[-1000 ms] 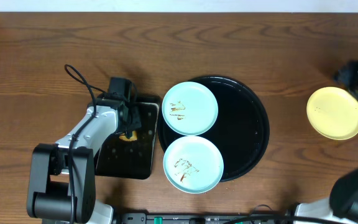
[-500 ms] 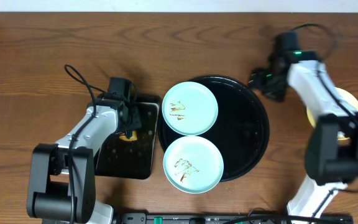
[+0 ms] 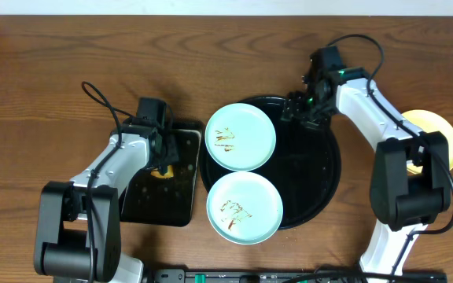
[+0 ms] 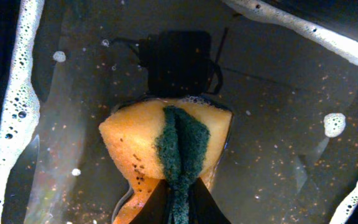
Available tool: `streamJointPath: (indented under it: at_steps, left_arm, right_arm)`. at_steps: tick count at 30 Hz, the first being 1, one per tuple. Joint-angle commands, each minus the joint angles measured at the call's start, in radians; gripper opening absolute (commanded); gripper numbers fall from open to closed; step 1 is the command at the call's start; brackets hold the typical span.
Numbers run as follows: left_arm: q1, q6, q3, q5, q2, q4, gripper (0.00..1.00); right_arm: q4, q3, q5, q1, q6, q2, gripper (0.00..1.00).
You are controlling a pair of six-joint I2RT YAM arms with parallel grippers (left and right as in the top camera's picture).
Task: Clean dirty plates on tray and stack at the side
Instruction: 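Move the right gripper to the upper blue plate and grasp its rim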
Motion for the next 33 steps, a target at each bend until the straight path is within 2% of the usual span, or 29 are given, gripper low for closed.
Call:
streamJointPath:
  at_steps: [1, 6, 9, 14, 19, 23, 24, 25, 26, 33]
  left_arm:
    - [-0.007, 0.017, -0.039, 0.086, 0.059, -0.032, 0.08]
    - [-0.007, 0.017, -0.039, 0.086, 0.059, -0.037, 0.08]
    - [-0.007, 0.017, -0.039, 0.086, 0.059, -0.037, 0.07]
    - [-0.007, 0.016, -0.039, 0.087, 0.059, -0.037, 0.07]
    - [-0.007, 0.017, -0.039, 0.09, 0.059, -0.037, 0.08]
    - [-0.007, 0.017, -0.039, 0.09, 0.059, -0.037, 0.07]
    - [-0.007, 0.017, -0.039, 0.09, 0.059, -0.037, 0.08]
    - [-0.007, 0.017, -0.039, 0.09, 0.059, -0.037, 0.07]
    - [-0.007, 0.017, -0.039, 0.09, 0.059, -0.037, 0.07]
    - [-0.007, 0.016, -0.039, 0.09, 0.059, -0.037, 0.07]
  right_arm:
    - [0.002, 0.006, -0.06, 0.053, 0.01, 0.03, 0.72]
    - [-0.006, 0.005, -0.065, 0.13, 0.02, 0.046, 0.69]
    - [-0.027, 0.005, -0.063, 0.162, 0.037, 0.046, 0.54]
    - [-0.037, -0.026, -0.054, 0.178, 0.064, 0.047, 0.44]
    - [0.024, -0.121, -0.045, 0.164, 0.093, 0.047, 0.41]
    - [0.1, -0.206, -0.053, 0.15, 0.112, 0.047, 0.44]
    - [0.117, -0.222, -0.053, 0.148, 0.117, 0.047, 0.36]
    - [0.132, -0.233, -0.052, 0.148, 0.121, 0.047, 0.16]
    - [0.14, -0.24, -0.051, 0.148, 0.124, 0.047, 0.01]
    - [0.164, -0.242, 0.031, 0.146, 0.119, 0.047, 0.01]
